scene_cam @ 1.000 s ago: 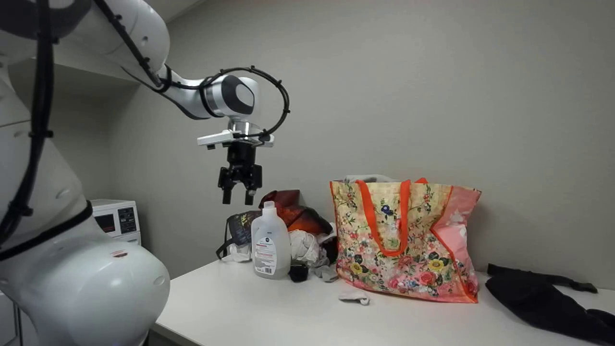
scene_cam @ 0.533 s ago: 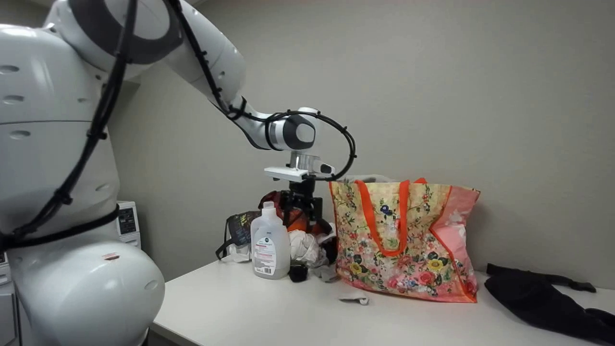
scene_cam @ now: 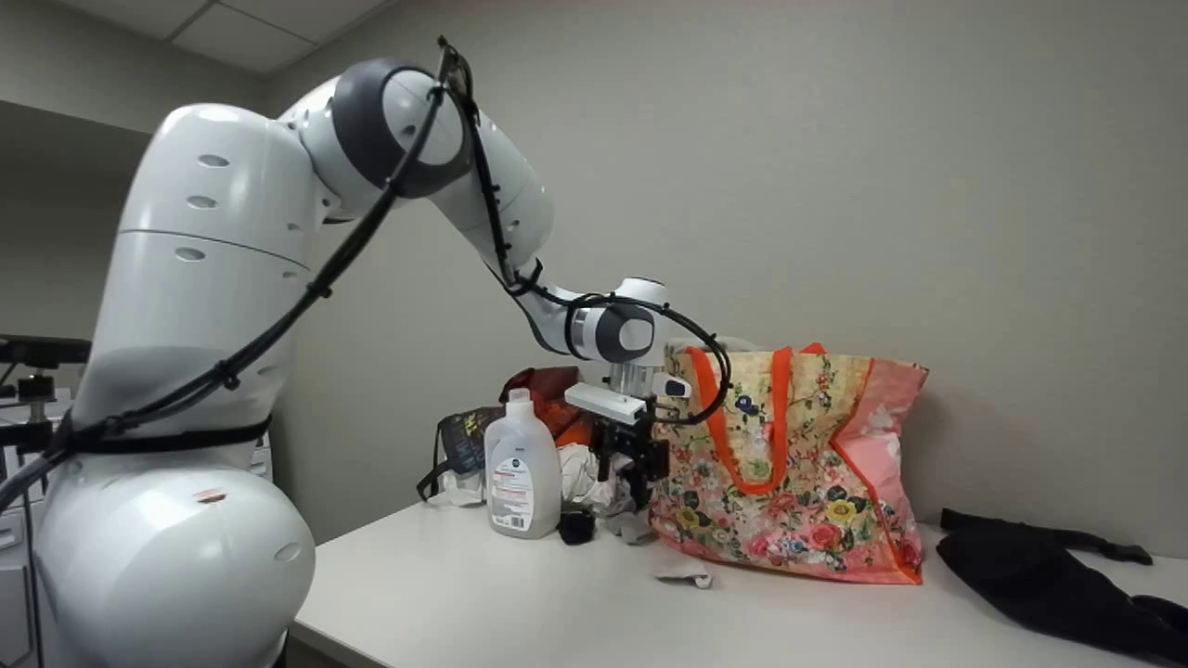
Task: Use the tissue to wipe the table.
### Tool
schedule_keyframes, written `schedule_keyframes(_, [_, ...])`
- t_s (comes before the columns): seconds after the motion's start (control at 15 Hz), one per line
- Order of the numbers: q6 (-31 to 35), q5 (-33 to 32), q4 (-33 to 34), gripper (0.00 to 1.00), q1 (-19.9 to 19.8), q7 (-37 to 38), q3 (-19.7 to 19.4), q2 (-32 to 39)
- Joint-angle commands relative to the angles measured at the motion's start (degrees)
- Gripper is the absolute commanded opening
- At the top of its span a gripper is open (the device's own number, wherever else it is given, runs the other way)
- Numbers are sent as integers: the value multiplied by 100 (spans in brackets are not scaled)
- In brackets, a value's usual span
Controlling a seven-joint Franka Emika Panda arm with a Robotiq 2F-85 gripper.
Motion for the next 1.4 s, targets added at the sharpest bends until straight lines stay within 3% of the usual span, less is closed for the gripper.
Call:
schedule_keyframes(0.0, [351,-3,511,100,-129,2,19,646])
schedule_keyframes(0.6, [1225,-214,888,100,-358,128,-92,1648])
schedule_keyframes(0.8, [1300,-312,965,98,-379,143,-78,1862])
schedule_keyframes(0.93, [1263,-307,1007,92,-389,134,-60,1960])
schedule_keyframes(1.0, [1258,-337,1029,72,-375,148,-76,2008])
schedule_keyframes(1.33, [1253,-493,1048,32,-338,210,-134,2103])
